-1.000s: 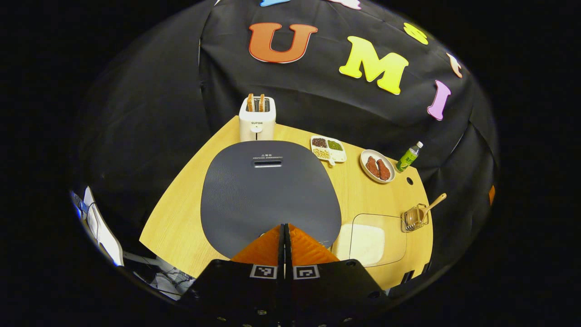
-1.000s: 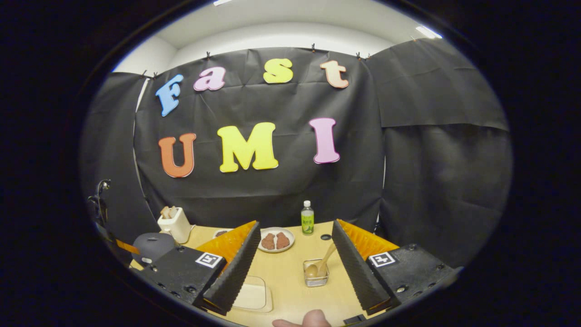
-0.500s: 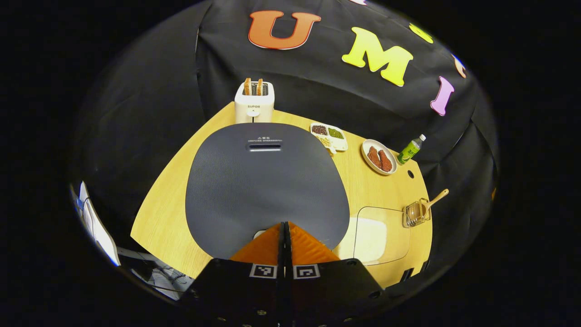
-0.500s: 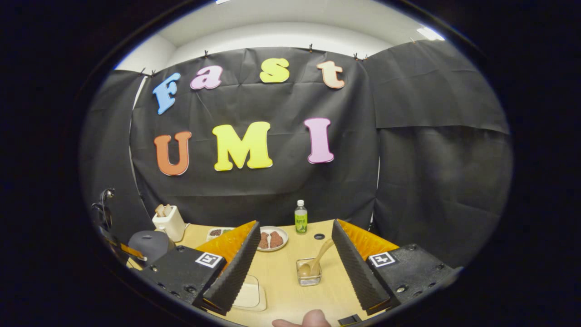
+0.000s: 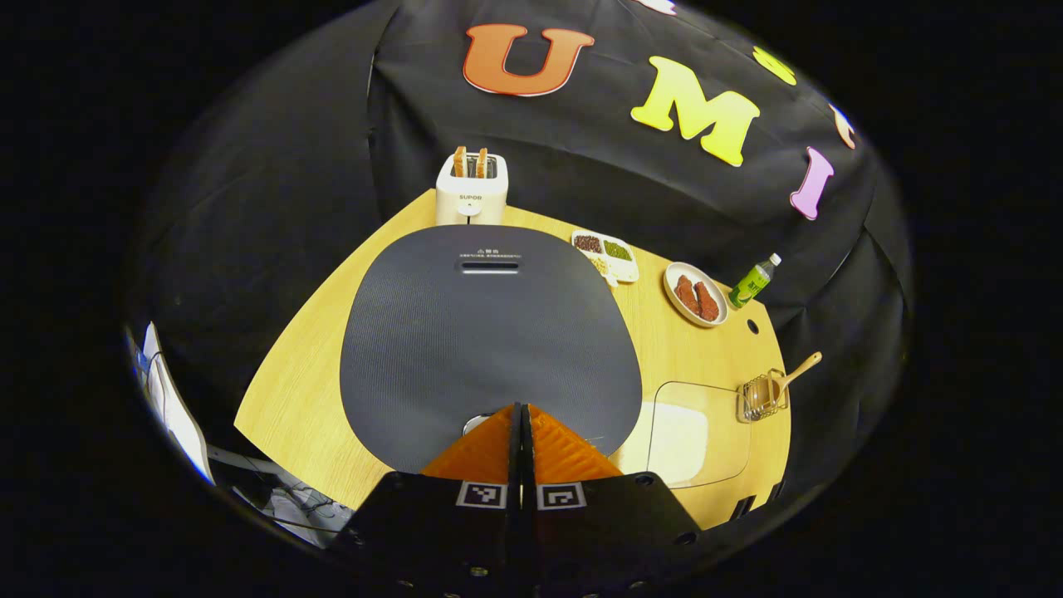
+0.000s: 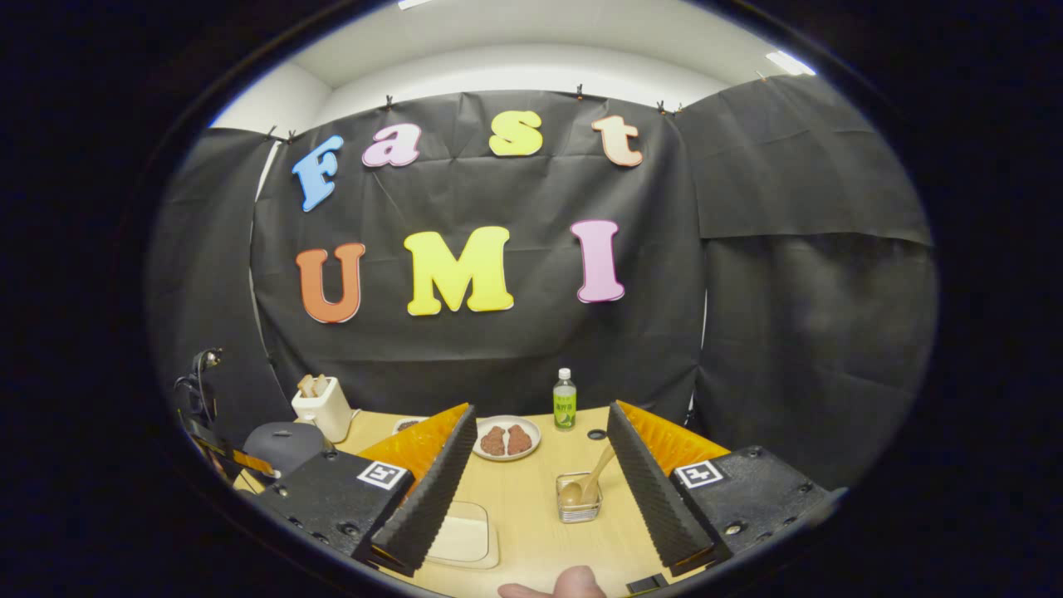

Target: Close the left gripper, press the button to open the rice cooker; take a wooden spoon from the chopstick holder with the right hand, scoop a spoonful of rice and pour it into the rice cooker, then put the wooden spoon back into the chopstick holder.

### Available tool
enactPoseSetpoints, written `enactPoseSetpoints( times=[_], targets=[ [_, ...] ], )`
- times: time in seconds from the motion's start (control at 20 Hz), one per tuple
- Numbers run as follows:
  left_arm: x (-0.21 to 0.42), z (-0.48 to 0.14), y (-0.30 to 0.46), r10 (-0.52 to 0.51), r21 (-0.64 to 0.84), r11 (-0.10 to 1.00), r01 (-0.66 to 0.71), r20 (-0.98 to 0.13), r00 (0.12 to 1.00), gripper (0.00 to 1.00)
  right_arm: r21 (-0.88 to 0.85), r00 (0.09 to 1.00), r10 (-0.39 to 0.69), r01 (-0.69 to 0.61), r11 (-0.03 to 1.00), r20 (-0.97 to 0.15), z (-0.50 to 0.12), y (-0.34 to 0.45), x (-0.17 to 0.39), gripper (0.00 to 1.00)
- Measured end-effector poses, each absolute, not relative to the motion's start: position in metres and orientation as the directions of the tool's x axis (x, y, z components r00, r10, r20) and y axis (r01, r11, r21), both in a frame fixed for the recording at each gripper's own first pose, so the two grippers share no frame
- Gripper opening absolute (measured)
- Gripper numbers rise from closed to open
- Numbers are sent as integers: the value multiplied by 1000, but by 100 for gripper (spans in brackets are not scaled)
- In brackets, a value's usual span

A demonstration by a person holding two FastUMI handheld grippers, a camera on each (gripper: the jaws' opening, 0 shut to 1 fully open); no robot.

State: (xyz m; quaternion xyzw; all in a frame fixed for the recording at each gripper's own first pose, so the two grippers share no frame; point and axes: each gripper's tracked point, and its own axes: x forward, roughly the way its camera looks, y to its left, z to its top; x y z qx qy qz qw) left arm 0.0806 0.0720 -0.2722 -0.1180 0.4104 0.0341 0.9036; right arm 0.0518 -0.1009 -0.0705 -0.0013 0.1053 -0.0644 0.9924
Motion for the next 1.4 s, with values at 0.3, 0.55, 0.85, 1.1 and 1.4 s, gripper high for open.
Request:
enactPoseSetpoints(
  times=[0.3,0.55,0.85,1.1,1.4],
  targets=[
    [106,-195,82,32,-160,976,-149,-568,822,0,-27,974,-159,156,987,-162,-53,-117,43,100],
    [130,-117,99,101,-111,983,-148,-350,931,1,-18,978,-149,148,989,-146,-47,-113,37,100],
    [117,-66,83,81,-137,984,-110,-201,976,1,-27,983,-124,122,992,-135,-46,-107,36,100],
    [96,-48,70,47,-125,990,-63,-129,991,23,-7,978,-108,108,994,-179,-64,-100,39,100],
    [74,-29,67,57,-108,992,-65,-78,995,94,-7,972,-90,90,996,-215,-80,-103,43,100]
  ],
)
